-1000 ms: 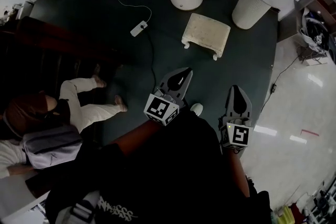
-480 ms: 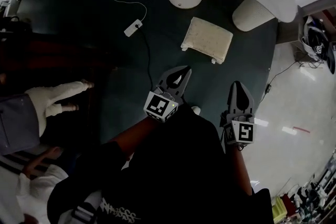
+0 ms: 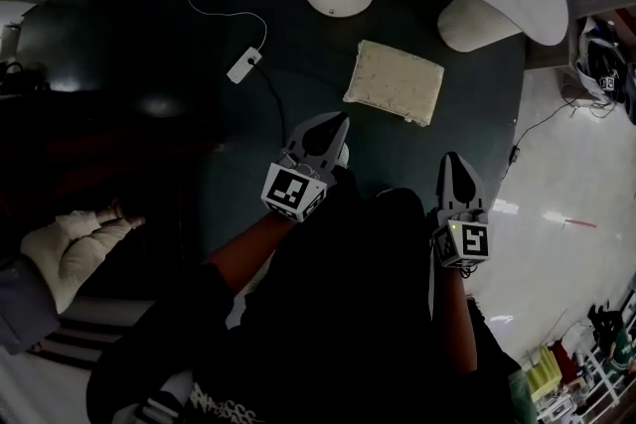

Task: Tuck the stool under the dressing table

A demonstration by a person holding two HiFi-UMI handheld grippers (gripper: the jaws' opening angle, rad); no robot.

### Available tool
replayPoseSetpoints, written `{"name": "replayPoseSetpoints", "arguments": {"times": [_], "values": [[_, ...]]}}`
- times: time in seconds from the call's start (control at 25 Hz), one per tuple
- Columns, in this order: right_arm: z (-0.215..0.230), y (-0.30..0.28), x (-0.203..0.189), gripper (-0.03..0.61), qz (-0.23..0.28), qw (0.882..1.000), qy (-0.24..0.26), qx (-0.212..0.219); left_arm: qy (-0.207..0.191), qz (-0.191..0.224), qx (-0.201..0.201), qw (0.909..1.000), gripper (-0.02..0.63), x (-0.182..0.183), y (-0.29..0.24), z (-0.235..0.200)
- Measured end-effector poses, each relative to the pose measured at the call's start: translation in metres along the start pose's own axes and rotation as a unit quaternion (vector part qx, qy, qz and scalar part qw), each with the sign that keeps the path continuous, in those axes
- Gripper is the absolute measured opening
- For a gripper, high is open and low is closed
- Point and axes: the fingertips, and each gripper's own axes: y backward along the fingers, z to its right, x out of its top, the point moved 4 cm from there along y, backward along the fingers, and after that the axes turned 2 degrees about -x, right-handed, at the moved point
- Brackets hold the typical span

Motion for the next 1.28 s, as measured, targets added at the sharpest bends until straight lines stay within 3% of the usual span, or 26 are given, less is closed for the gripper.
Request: {"name": "replayPoseSetpoints", "arguments": {"times": [0.16,0.28,0.52,0.68,0.84,1.04,1.2,1.28], "values": [[0.02,-0.02,-0.024,0.04,0.0,0.999,-0.027,-0.022,0.014,-0.022,0.0,0.9997,0.017,-0.026,-0.019,-0.023],[0.041,-0.038,-0.035,0.04,0.03,0.999,-0.006,-0.016,0.021,-0.038,-0.007,0.999,0.017,-0.059,-0.04,-0.034],[0.09,-0.078,-0.071,0.041,0.014,1.0,0.017,0.004,-0.008,-0.082,0.011,0.9965,0.018,-0.096,-0.081,-0.045],[0.125,-0.108,-0.105,0.041,-0.014,1.0,-0.024,-0.01,-0.008,-0.079,0.037,0.9962,0.018,-0.117,-0.11,-0.06],[0.151,-0.13,-0.152,0.041,-0.048,0.998,-0.04,-0.009,0.007,-0.108,0.036,0.9935,0.018,-0.159,-0.128,-0.07],[0.174,-0.169,-0.213,0.041,-0.082,0.996,-0.006,0.015,0.001,-0.149,0.036,0.9882,0.018,-0.221,-0.146,-0.091],[0.2,-0.179,-0.263,0.041,-0.118,0.993,-0.032,0.001,0.057,-0.153,0.059,0.9848,0.019,-0.28,-0.146,-0.099],[0.205,-0.183,-0.286,0.041,-0.129,0.991,-0.039,-0.003,0.063,-0.159,0.062,0.9834,0.019,-0.305,-0.144,-0.104]]}}
